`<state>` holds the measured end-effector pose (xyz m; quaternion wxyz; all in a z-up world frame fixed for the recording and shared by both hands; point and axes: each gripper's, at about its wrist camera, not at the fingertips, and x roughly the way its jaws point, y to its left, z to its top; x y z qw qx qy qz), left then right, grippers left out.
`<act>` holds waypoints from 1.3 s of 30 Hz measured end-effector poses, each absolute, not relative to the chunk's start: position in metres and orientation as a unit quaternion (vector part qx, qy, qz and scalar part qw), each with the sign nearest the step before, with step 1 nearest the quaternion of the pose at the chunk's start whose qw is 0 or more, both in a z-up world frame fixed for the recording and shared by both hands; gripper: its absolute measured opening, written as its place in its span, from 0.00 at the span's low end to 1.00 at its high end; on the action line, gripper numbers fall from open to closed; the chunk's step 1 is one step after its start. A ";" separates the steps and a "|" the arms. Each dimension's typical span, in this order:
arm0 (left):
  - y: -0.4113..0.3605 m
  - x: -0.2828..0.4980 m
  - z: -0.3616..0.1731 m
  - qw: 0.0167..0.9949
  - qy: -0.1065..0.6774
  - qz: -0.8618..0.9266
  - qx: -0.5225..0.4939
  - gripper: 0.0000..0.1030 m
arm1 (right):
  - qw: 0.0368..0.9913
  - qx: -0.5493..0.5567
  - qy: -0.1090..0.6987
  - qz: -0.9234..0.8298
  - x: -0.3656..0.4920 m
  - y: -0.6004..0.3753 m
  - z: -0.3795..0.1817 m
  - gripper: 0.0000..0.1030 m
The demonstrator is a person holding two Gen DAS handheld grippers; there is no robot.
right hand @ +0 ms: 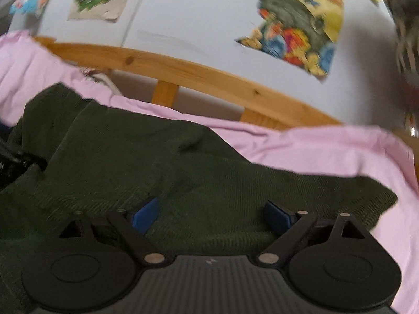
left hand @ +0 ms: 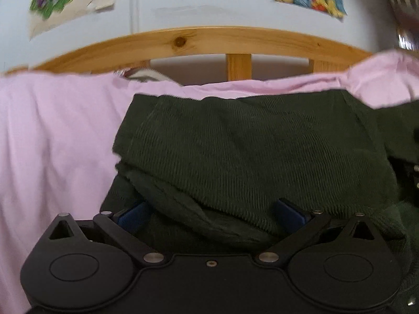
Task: Fold large clothes
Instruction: 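Move both open grippers over the folded shirt to smooth it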
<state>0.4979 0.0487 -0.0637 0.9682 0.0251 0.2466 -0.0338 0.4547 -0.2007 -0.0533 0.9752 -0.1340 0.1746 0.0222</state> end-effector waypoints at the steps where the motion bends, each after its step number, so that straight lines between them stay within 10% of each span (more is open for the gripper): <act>1: 0.055 0.498 -0.062 0.965 0.259 -0.034 0.005 0.99 | 0.975 -0.118 0.189 0.022 0.454 -0.206 -0.047 0.91; 22: 0.034 0.252 -0.027 0.936 0.292 -0.157 0.117 0.99 | 0.928 -0.207 0.260 0.171 0.173 -0.205 -0.019 1.00; 32: -0.003 0.175 -0.067 0.888 0.344 -0.232 0.200 0.99 | 0.864 -0.349 0.304 0.201 0.130 -0.159 -0.066 1.00; 39: -0.011 0.170 -0.077 0.881 0.341 -0.250 0.214 0.99 | 0.919 -0.233 0.287 0.136 0.156 -0.186 -0.049 1.00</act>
